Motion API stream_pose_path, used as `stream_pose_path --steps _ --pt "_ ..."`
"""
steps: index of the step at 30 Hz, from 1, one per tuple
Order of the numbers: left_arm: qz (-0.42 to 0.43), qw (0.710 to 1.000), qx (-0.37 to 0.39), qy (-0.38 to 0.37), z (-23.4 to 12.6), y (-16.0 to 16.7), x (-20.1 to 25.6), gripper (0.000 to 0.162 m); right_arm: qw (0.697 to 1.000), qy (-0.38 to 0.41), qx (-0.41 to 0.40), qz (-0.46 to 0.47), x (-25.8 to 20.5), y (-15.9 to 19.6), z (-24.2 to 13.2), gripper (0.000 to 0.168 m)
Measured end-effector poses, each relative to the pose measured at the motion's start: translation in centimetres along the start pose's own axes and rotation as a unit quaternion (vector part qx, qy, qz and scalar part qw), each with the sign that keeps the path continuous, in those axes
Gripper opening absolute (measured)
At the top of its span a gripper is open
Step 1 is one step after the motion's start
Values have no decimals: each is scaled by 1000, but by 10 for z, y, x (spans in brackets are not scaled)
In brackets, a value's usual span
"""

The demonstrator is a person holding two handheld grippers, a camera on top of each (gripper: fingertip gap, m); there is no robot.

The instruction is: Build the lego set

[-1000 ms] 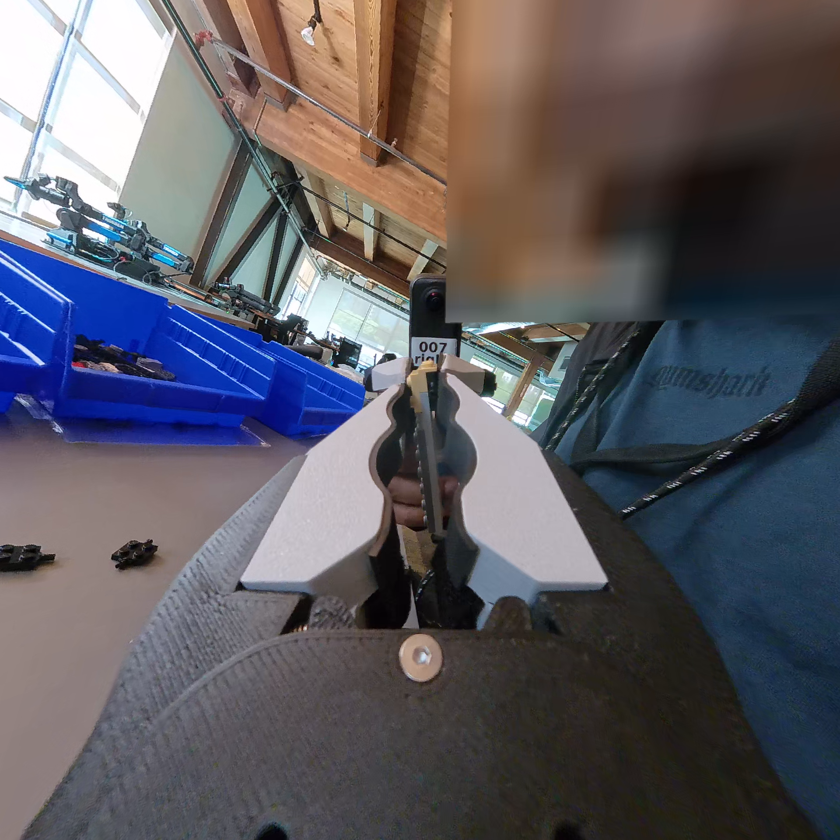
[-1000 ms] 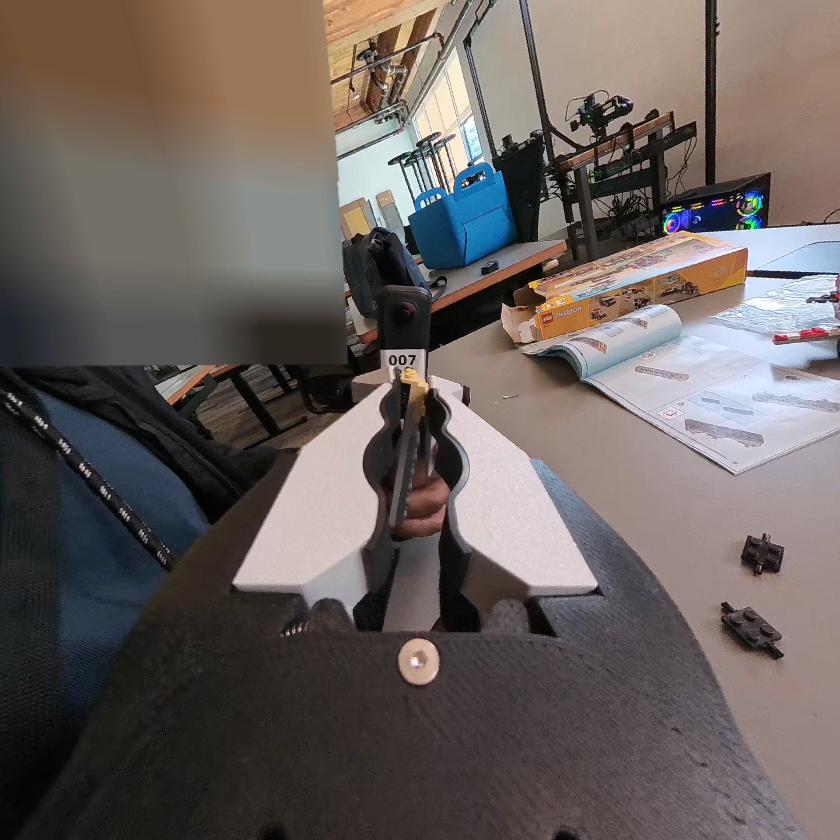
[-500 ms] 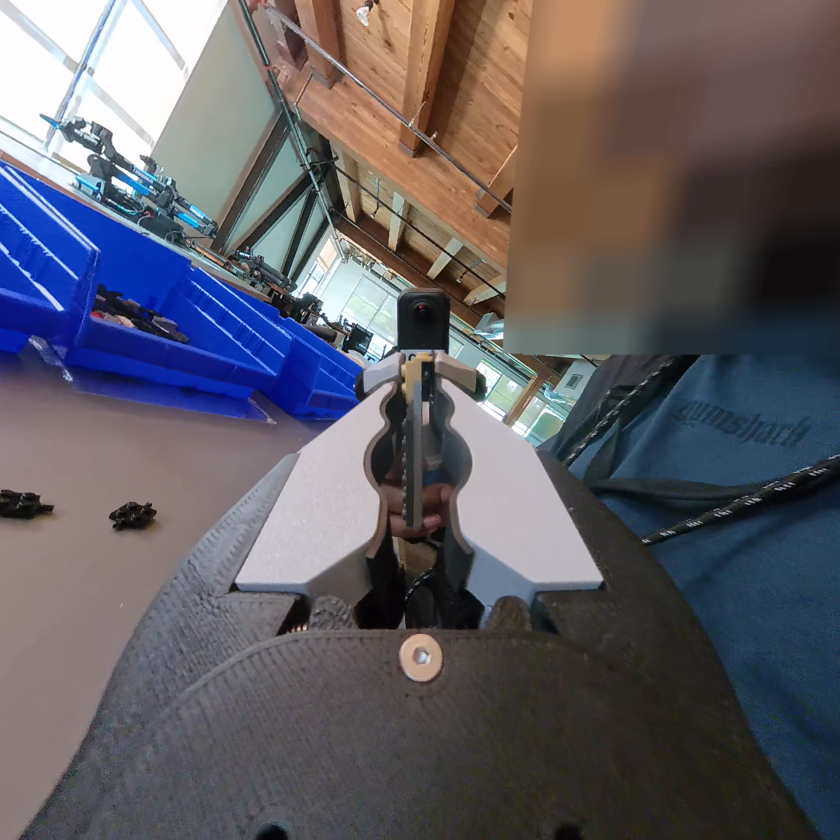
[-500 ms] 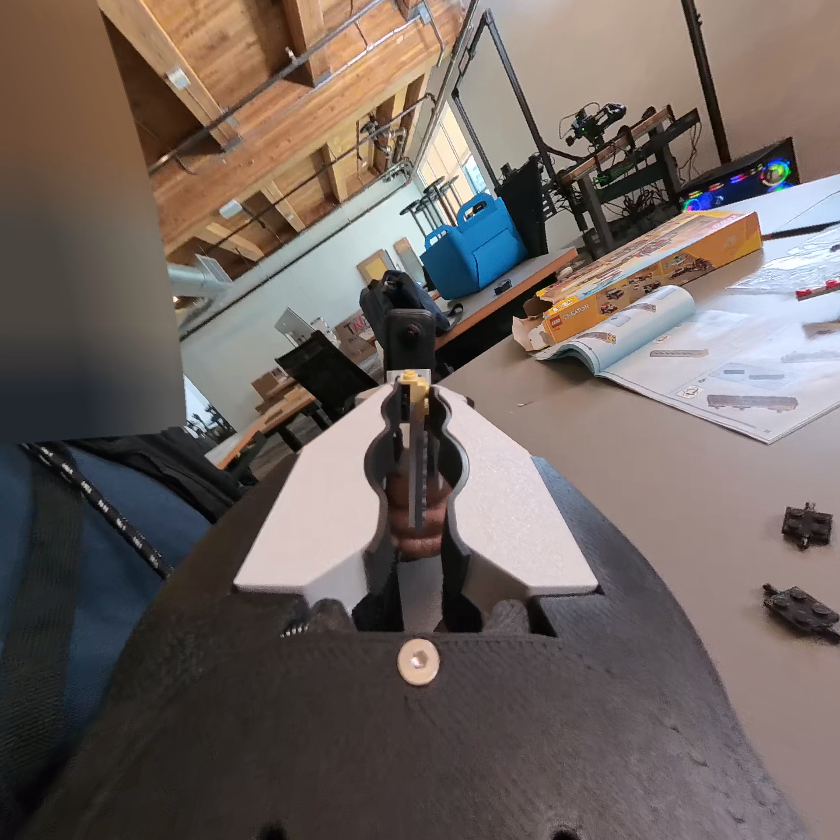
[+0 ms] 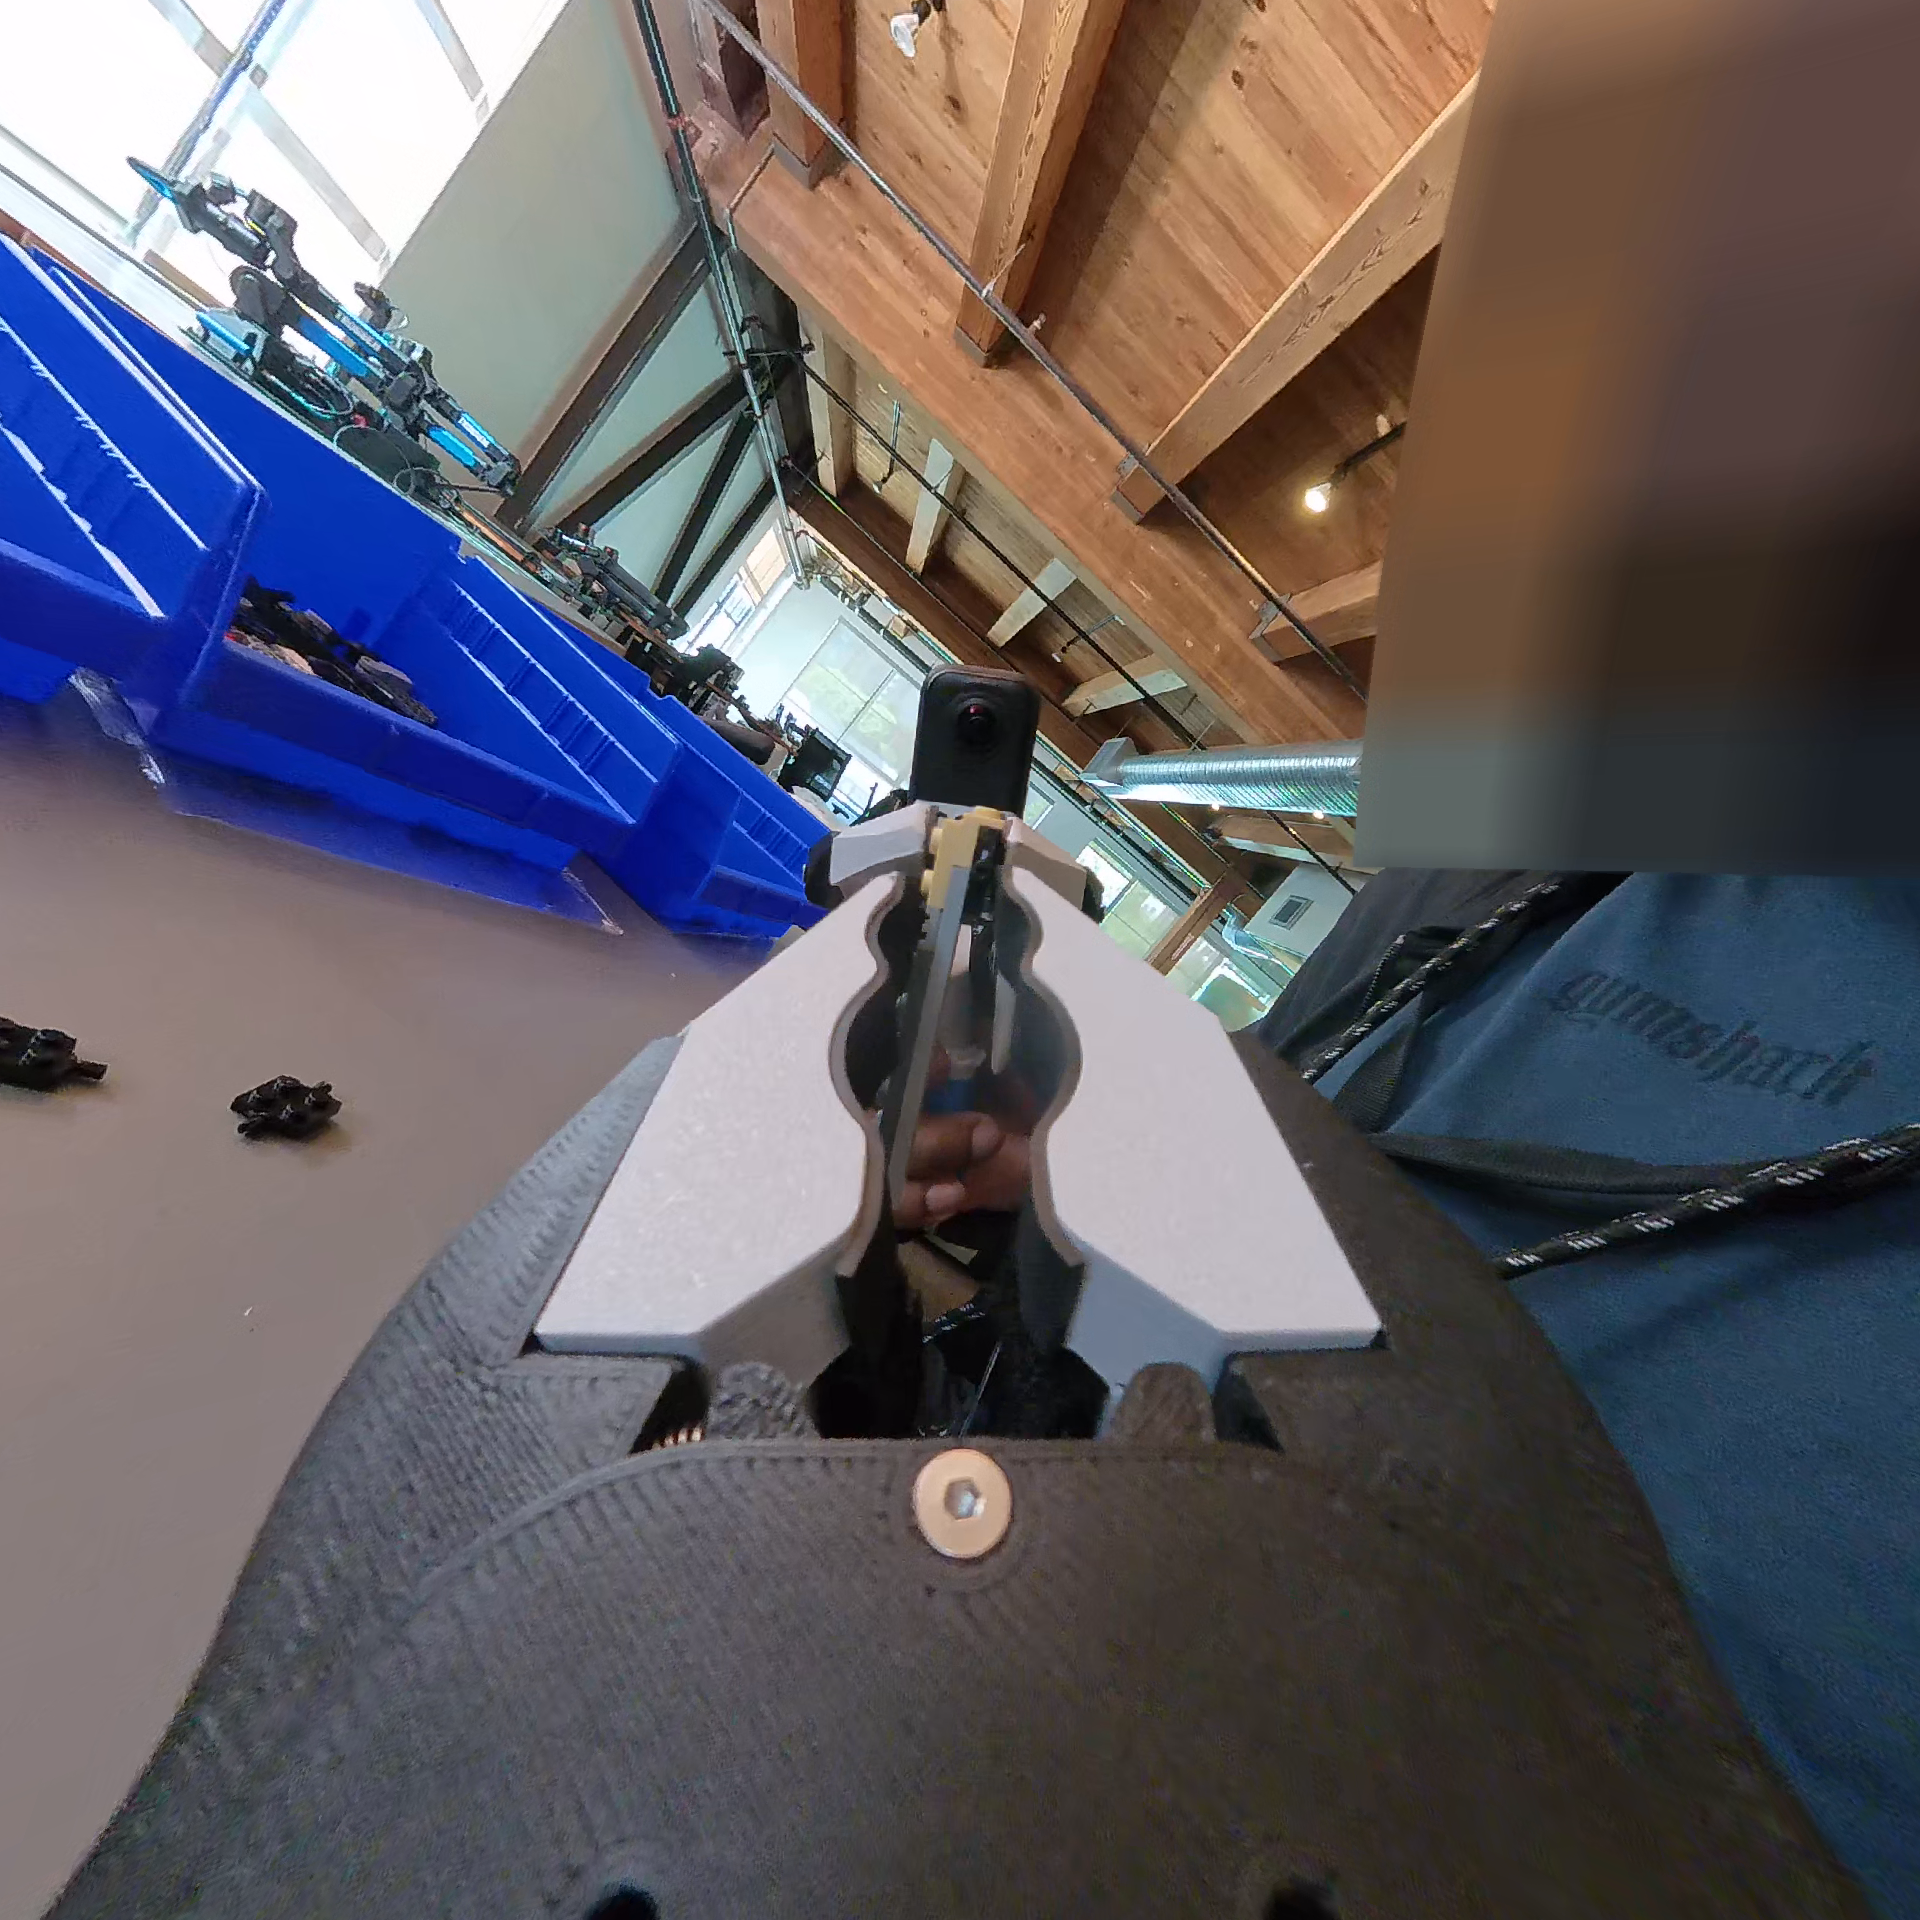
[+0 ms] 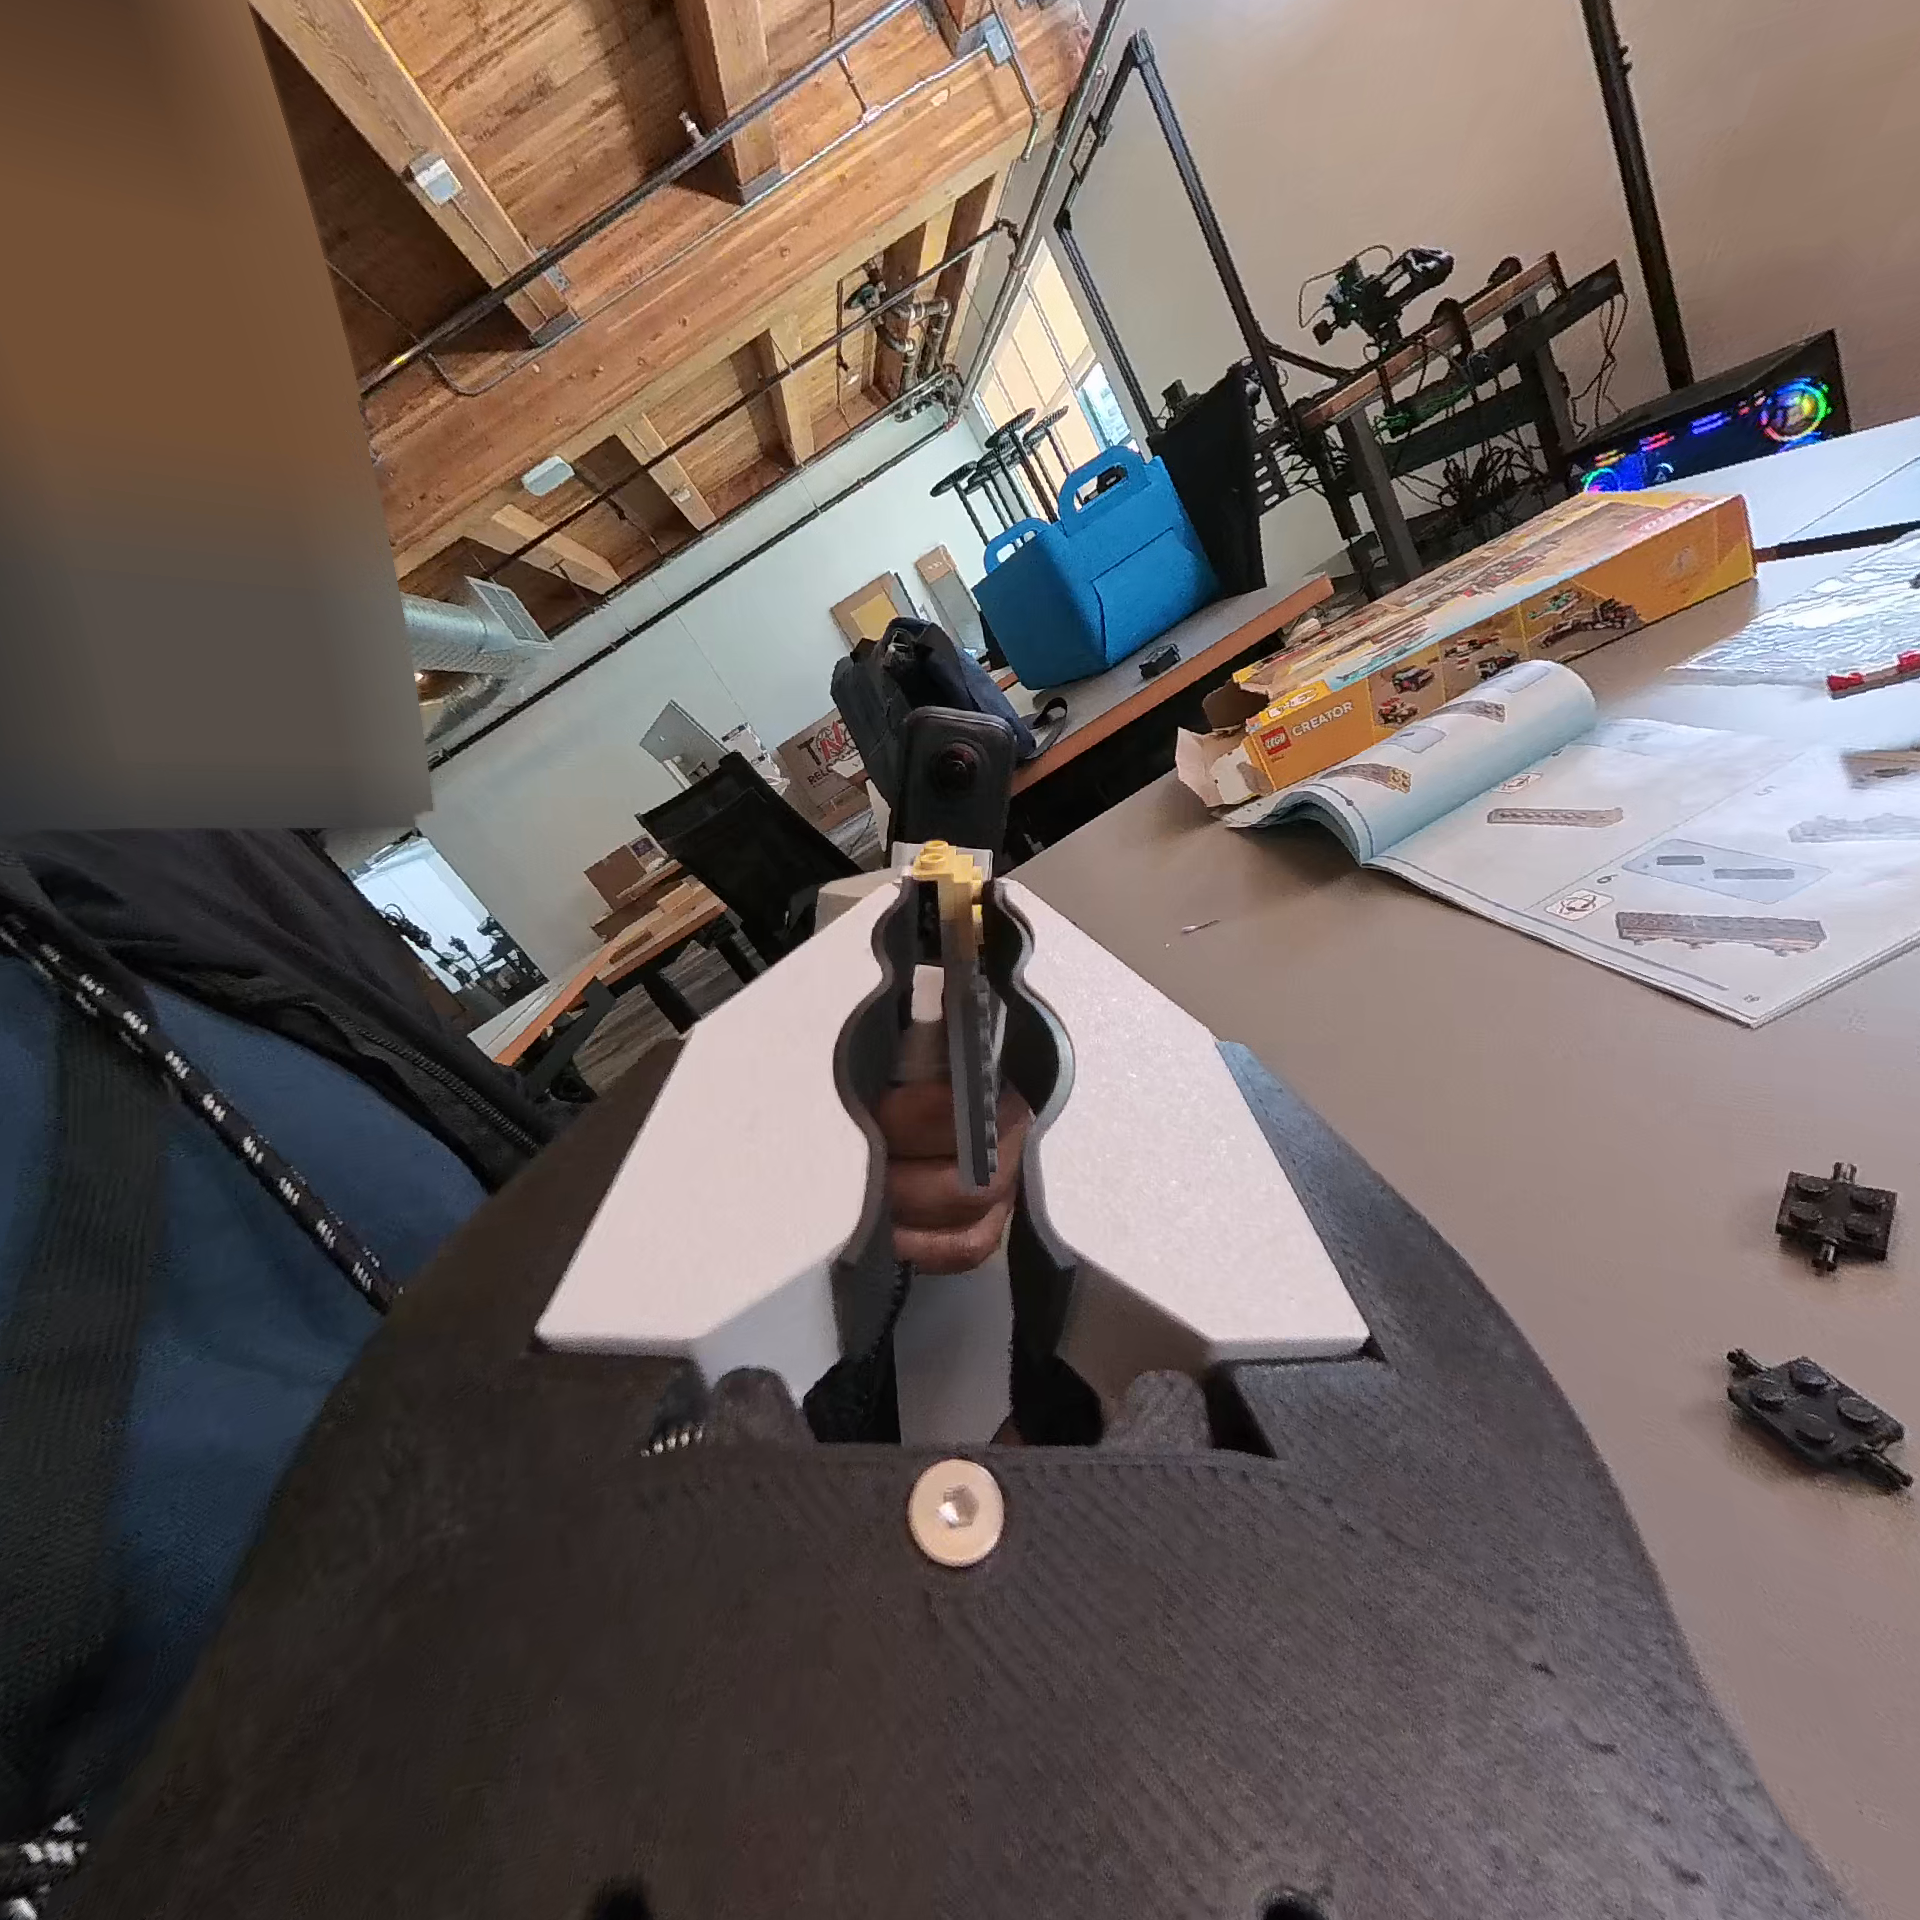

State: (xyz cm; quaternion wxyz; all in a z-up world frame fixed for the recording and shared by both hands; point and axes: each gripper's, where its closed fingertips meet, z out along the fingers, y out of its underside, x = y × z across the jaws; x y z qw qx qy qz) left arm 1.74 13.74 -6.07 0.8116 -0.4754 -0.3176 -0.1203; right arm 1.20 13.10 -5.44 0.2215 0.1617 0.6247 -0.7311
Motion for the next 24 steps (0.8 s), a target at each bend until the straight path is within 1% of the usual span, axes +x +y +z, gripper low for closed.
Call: stream_pose_path --steps 7,13,24 --pt "-2 1000 2 -6 -2 -1 -1 15 1000 -6 -3 -7 0 2 1 12" --pt "-18 1000 13 5 -3 -2 0 11 1000 -10 -10 -9 -2 5 3 12" --pt "-25 1000 3 -7 -5 2 -7 12 1000 9 -24 -16 5 10 1 13"
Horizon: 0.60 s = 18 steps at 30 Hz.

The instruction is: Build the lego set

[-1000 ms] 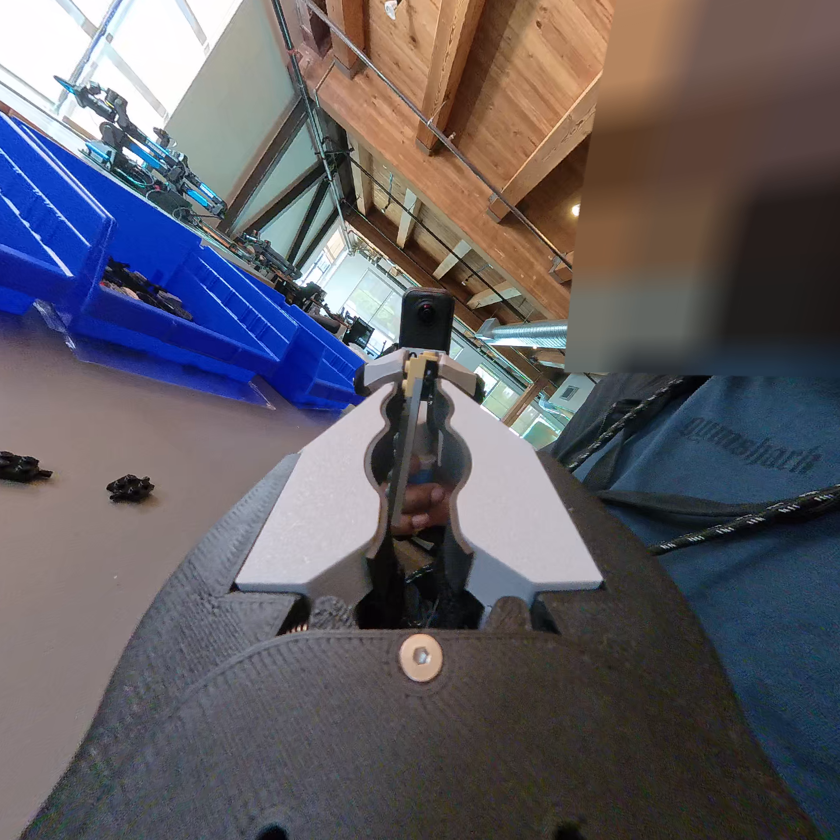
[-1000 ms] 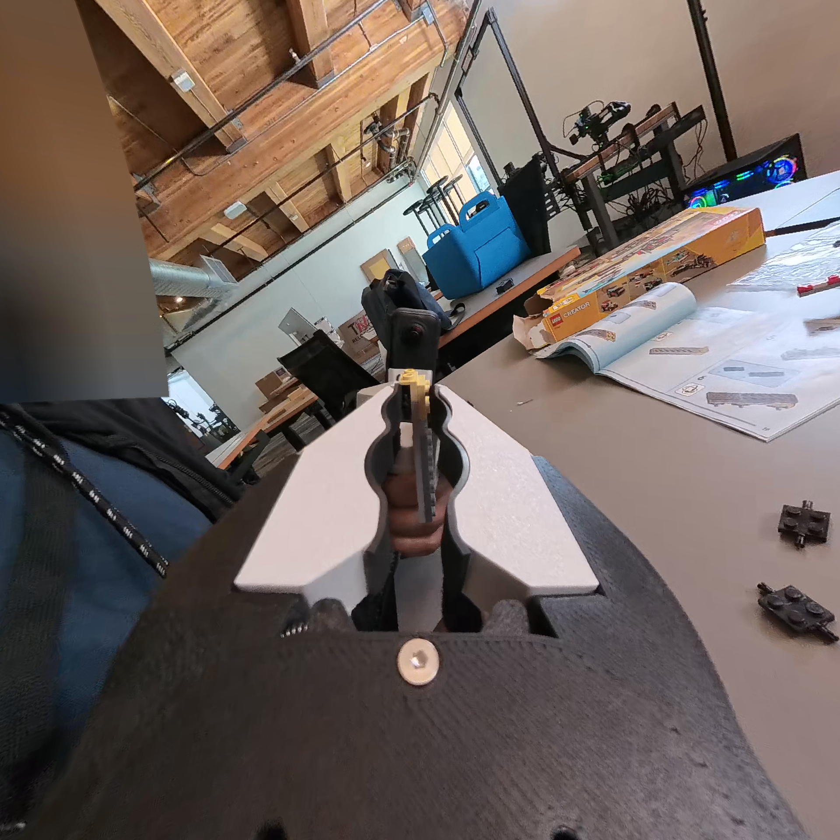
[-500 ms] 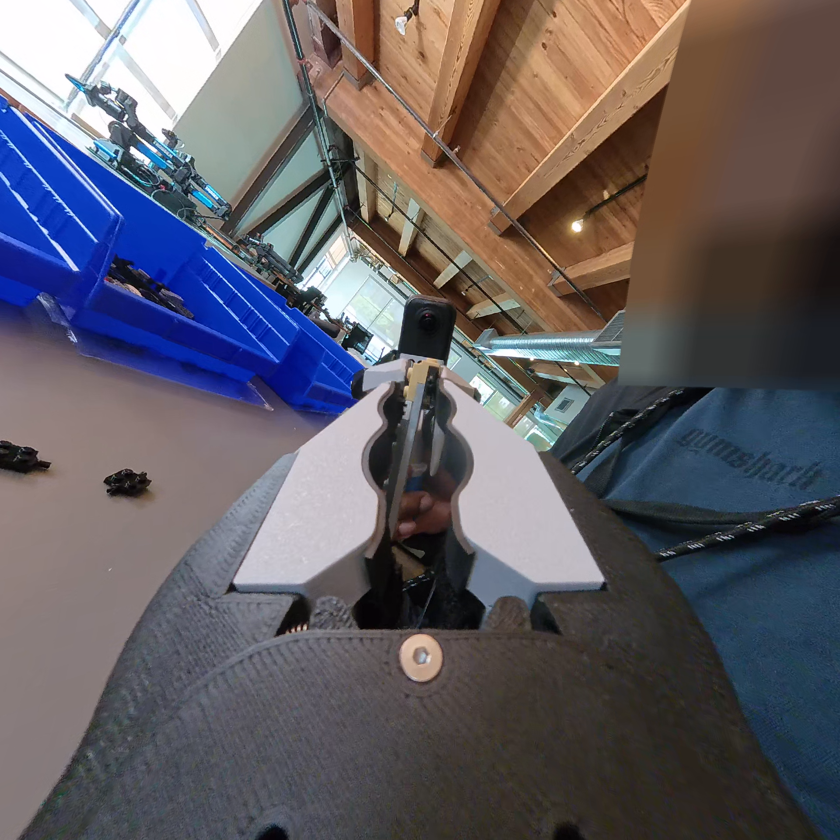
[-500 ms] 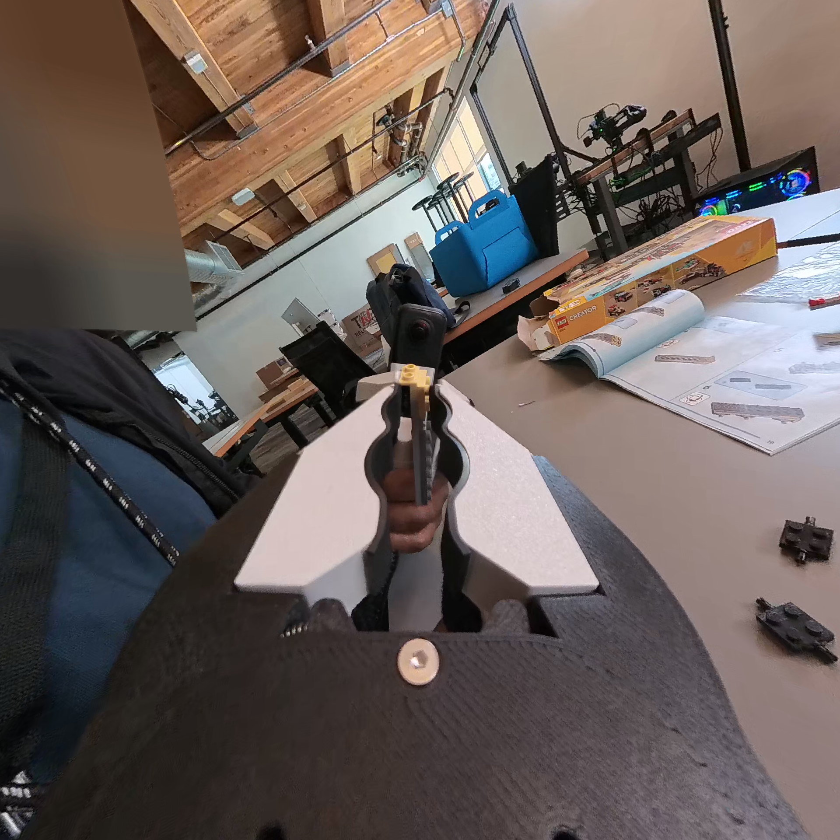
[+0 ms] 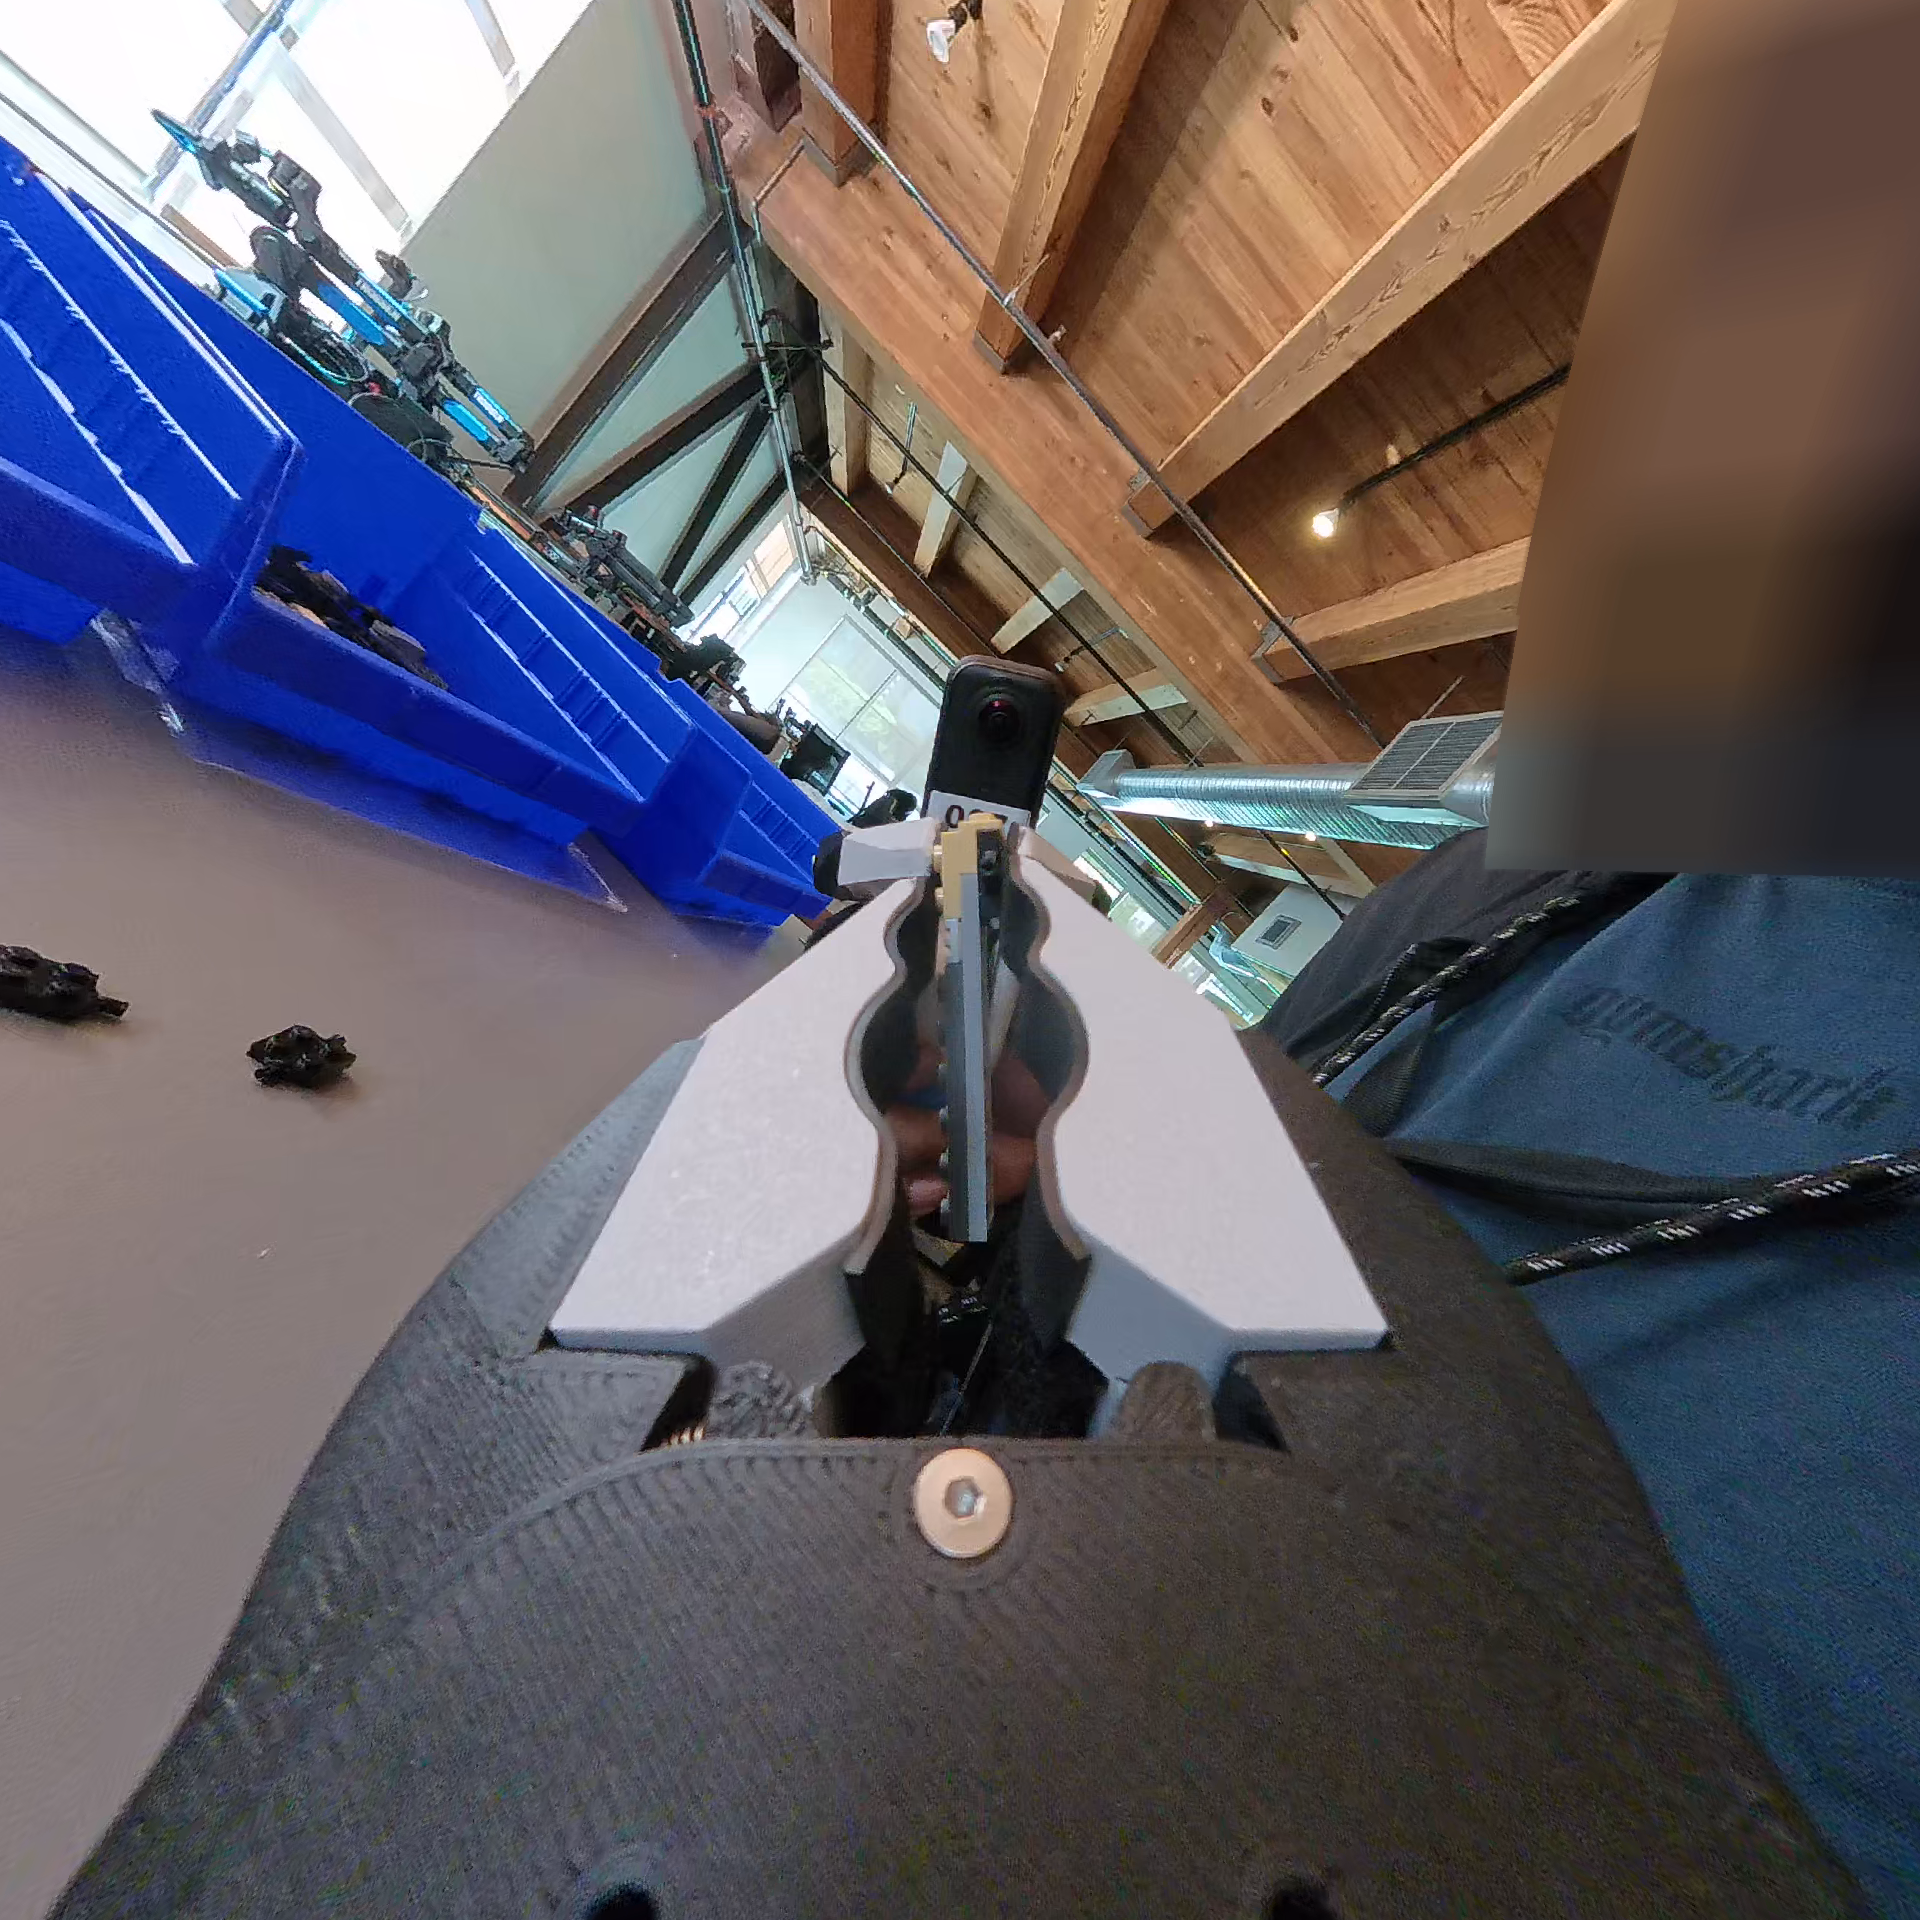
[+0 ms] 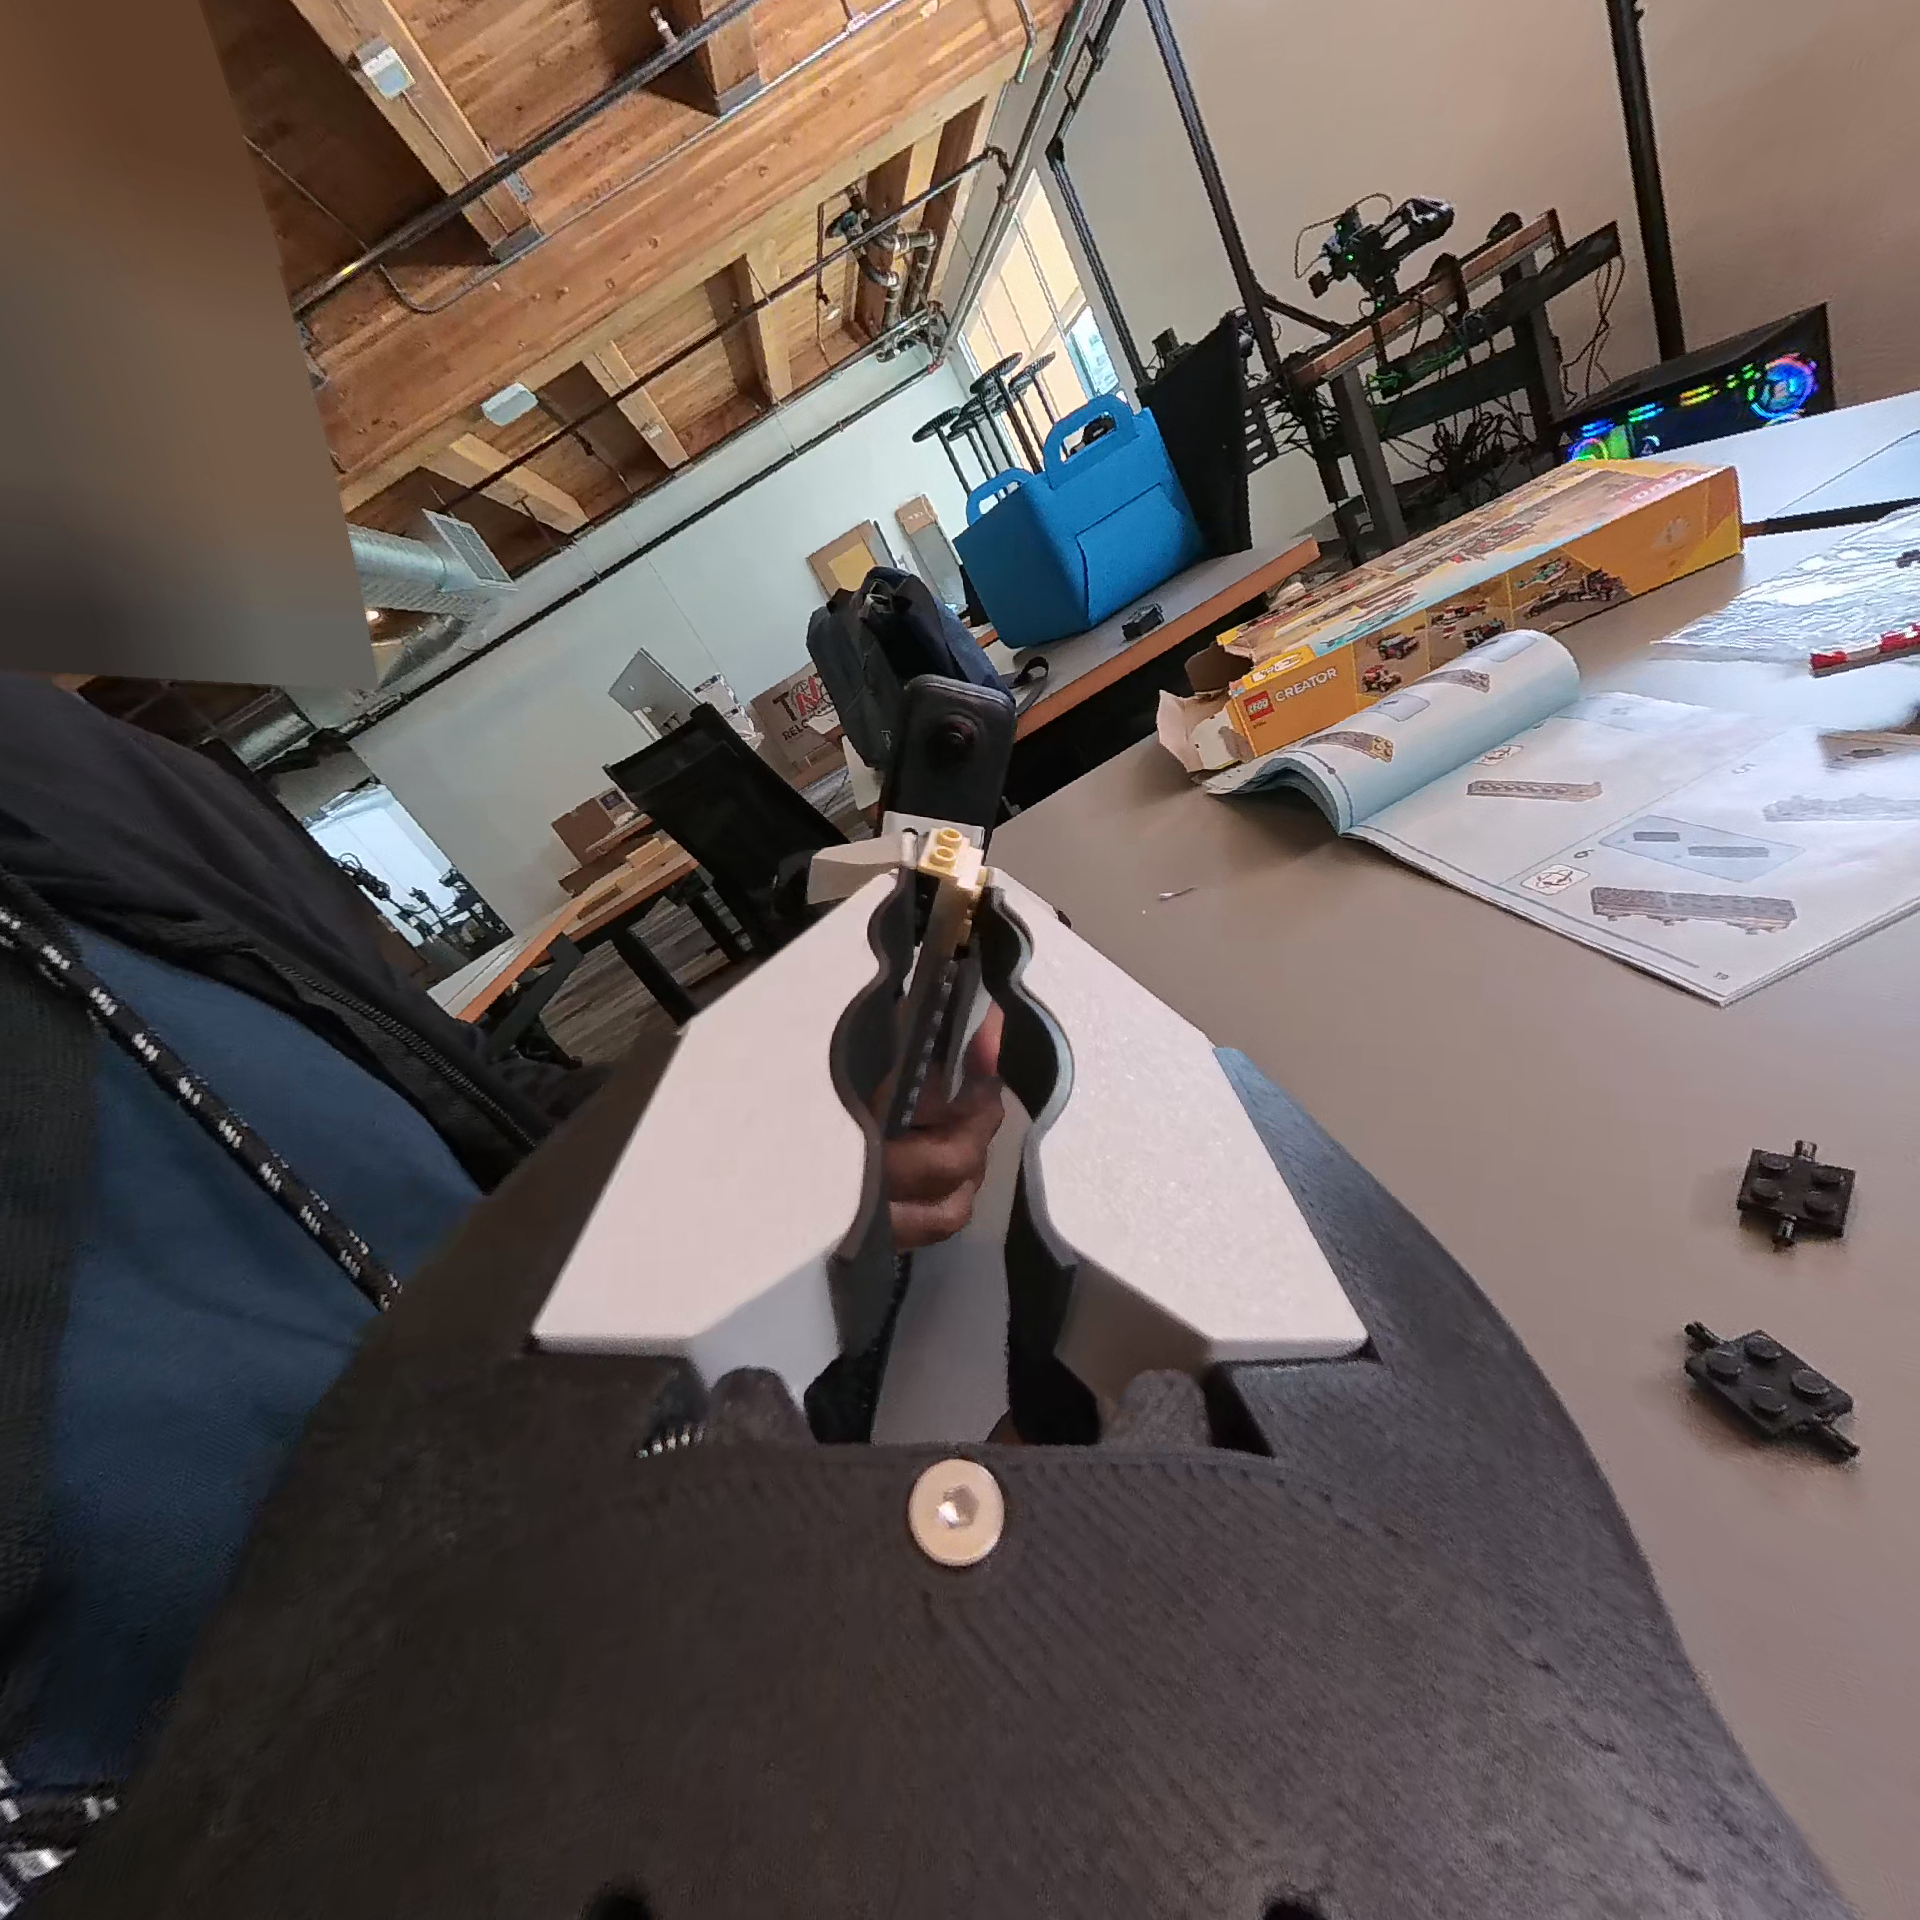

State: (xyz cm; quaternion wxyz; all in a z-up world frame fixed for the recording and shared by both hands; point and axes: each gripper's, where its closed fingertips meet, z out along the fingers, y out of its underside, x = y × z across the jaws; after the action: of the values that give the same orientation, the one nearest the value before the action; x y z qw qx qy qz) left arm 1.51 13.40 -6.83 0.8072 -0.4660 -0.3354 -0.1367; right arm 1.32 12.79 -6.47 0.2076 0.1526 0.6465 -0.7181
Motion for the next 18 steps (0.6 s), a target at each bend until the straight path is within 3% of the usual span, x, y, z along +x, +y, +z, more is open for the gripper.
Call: stream_pose_path --steps 5,9,18 --pt "0 1000 4 -19 3 -2 -5 12 1000 9 19 20 7 -4 -3 12" --pt "-24 999 -26 -40 2 9 -17 31 995 10 80 58 16 -22 -14 11" --pt "-47 996 -72 -34 10 30 -17 26 986 12 120 116 28 -24 -20 11"
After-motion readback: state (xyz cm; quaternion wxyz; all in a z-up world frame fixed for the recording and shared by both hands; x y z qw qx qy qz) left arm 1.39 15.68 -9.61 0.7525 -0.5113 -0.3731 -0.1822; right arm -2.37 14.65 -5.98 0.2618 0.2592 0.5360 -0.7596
